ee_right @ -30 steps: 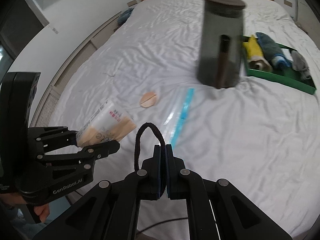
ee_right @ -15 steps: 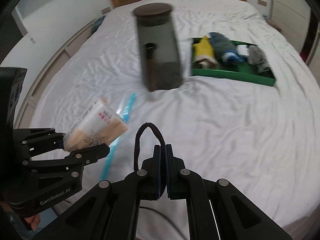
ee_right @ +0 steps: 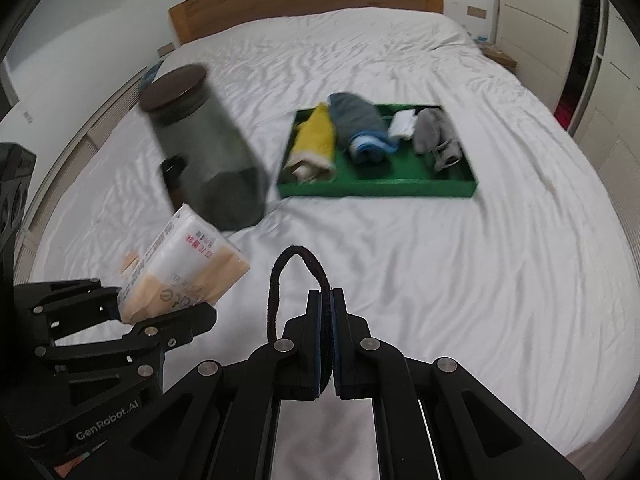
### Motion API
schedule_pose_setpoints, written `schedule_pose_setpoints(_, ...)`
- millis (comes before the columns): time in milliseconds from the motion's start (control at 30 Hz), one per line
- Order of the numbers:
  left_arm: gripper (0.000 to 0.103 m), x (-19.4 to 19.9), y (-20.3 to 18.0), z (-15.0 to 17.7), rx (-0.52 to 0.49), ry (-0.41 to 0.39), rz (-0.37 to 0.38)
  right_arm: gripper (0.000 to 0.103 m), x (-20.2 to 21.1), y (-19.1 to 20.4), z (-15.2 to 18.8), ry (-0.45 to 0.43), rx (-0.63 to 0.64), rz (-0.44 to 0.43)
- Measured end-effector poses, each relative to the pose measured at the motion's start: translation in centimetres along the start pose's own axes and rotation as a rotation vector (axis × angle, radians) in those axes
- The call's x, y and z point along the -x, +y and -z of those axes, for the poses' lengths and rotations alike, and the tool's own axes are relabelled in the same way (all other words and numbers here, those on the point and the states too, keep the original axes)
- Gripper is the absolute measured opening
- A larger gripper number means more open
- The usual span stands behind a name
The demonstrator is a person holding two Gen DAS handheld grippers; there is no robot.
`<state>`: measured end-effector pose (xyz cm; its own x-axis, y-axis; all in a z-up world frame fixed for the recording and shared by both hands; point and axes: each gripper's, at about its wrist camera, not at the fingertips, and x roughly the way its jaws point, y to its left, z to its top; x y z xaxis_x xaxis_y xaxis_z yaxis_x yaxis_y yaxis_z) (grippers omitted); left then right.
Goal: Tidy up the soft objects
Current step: 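Lift the tissue pack with the left tool while the right tool lifts the hair tie, then carry the tissue pack with the left tool while the right tool carries the hair tie over the green tray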
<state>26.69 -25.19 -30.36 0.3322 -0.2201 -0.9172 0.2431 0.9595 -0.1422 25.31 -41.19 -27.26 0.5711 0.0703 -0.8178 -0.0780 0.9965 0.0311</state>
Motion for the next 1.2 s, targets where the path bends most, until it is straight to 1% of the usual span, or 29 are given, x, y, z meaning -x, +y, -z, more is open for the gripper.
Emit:
schedule_pose_setpoints(267,0.022,-3.1,-2.2,-5.1,0.000,-0.034,-0.006,0.003,-0.6,-4.5,-3.6,-0.055,-0.022,0.064)
schedule_pose_setpoints(400,0.022,-4.6,-2.7,-7.8,0.001,-0.060,-0.015,0.003,-1.8,-6.1,-5.8,-0.085,-0.020,0.088)
schedule_pose_setpoints(500,0.022,-5.8,-2.3,-10.2,0.023,-0.083,-0.023,0.003,-3.1,-7.4,-7.8,-0.107,-0.020,0.098)
schedule_pose_setpoints(633,0.022,-7.2,-0.9,-13.1,0.069,-0.119,-0.037,0.003,-5.5,-8.5,-10.5,-0.136,-0.013,0.107)
schedule_pose_setpoints(800,0.022,-9.3,1.1,-16.2,0.121,-0.142,-0.048,0.003,-9.6,-8.9,-13.0,-0.146,0.004,0.107)
schedule_pose_setpoints(933,0.022,-11.7,2.1,-18.1,0.159,-0.135,-0.065,0.003,-14.1,-9.8,-15.0,-0.140,-0.002,0.102)
schedule_pose_setpoints(1200,0.022,-16.3,2.3,-19.1,0.208,-0.079,-0.077,0.003,-20.7,-11.4,-16.7,-0.101,-0.010,0.110)
